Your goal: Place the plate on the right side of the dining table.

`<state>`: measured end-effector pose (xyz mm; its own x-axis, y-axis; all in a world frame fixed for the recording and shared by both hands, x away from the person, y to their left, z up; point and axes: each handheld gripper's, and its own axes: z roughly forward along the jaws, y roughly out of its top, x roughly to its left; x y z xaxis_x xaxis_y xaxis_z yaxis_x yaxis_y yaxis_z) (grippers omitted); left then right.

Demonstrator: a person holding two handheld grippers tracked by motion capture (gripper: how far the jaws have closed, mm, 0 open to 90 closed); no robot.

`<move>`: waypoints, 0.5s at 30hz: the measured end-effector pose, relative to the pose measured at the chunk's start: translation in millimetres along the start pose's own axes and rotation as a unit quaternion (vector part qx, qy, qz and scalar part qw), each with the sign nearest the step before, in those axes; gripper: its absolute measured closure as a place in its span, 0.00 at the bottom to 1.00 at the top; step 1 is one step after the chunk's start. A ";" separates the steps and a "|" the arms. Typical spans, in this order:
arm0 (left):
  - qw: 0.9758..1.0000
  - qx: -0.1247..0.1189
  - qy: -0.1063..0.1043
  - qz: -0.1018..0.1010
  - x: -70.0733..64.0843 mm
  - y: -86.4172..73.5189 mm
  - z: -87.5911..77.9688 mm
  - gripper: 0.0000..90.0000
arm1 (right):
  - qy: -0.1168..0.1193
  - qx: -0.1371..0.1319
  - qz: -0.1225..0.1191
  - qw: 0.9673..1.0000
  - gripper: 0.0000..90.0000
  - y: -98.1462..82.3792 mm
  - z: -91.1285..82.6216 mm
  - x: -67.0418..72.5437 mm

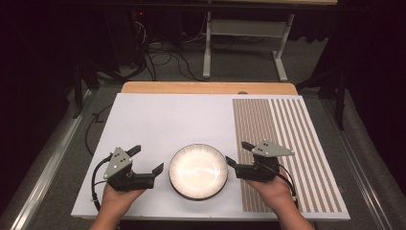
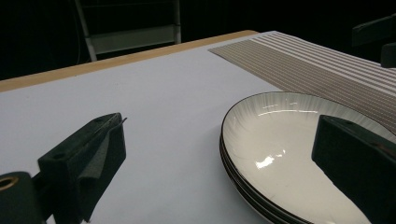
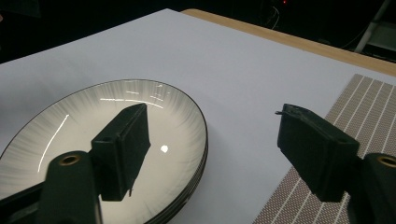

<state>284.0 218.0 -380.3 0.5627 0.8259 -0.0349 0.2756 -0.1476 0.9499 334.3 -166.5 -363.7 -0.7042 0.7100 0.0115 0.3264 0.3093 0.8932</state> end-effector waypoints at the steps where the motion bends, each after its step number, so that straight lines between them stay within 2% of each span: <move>1: 1.000 0.000 0.000 0.000 0.3 0.1 -0.4 0.04 | 0.001 0.001 0.000 1.000 0.32 1.1 2.2 0.2; 8: 1.000 -0.002 0.000 -0.004 1.4 0.0 -1.1 0.03 | 0.006 0.015 0.004 1.000 0.43 6.0 13.7 3.0; 10: 1.000 -0.002 -0.003 -0.004 1.4 -0.3 -0.7 0.03 | 0.007 0.022 0.001 1.000 0.51 4.4 15.1 4.4; 15: 1.000 -0.003 -0.003 -0.004 0.8 0.1 -1.1 0.03 | 0.012 0.026 0.006 1.000 0.56 0.4 15.9 4.9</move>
<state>283.6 219.2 -379.8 0.5643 0.8244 -0.0445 0.2757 -0.1373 0.9514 341.0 -152.8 -370.4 -0.7143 0.6990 0.0338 0.3675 0.3336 0.8681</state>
